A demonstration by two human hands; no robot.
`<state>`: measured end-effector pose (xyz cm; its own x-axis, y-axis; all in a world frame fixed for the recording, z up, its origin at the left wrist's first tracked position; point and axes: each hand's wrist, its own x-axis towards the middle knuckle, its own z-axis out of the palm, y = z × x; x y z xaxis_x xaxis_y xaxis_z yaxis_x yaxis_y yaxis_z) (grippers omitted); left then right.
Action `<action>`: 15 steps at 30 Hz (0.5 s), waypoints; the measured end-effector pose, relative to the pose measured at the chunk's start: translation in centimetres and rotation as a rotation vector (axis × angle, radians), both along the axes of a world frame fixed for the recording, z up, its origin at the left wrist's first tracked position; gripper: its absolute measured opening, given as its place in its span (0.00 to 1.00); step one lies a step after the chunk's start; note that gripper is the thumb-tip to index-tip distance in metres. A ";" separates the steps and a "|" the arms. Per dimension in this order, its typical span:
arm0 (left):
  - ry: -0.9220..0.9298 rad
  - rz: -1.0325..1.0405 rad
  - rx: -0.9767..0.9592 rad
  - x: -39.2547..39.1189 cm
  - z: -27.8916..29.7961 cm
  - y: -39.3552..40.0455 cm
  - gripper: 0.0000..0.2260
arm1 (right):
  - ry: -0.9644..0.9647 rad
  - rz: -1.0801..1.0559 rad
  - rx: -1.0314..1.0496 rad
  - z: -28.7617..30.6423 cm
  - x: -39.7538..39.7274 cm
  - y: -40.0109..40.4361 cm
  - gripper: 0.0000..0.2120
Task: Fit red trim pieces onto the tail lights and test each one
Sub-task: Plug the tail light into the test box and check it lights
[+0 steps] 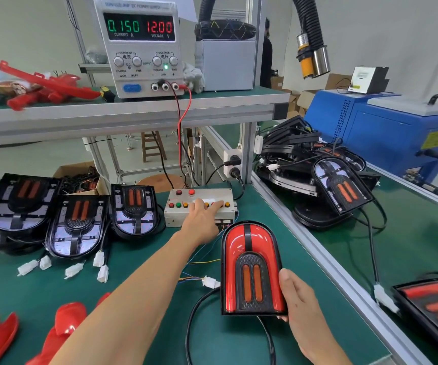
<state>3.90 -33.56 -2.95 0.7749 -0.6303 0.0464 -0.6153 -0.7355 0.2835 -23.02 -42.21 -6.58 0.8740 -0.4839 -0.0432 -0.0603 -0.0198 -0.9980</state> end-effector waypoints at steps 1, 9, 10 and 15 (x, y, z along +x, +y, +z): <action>-0.007 0.002 -0.003 0.0 -0.1 0.0 0.34 | -0.001 -0.002 0.001 0.1 0.0 0.1 0.21; 0.020 0.005 0.069 -0.2 0.6 -0.2 0.33 | -0.021 -0.014 0.017 0.4 -0.1 0.2 0.20; 0.041 -0.008 0.081 -0.4 0.9 0.0 0.33 | -0.022 -0.010 0.022 0.5 -0.1 0.2 0.21; 0.161 -0.097 -0.098 -3.3 3.0 2.9 0.20 | -0.037 -0.044 0.047 0.6 -0.2 0.2 0.23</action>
<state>0.63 -30.70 0.05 0.7131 -0.7010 -0.0087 -0.6228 -0.6392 0.4512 -23.24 -41.98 -5.98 0.8536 -0.5198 -0.0343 -0.0228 0.0286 -0.9993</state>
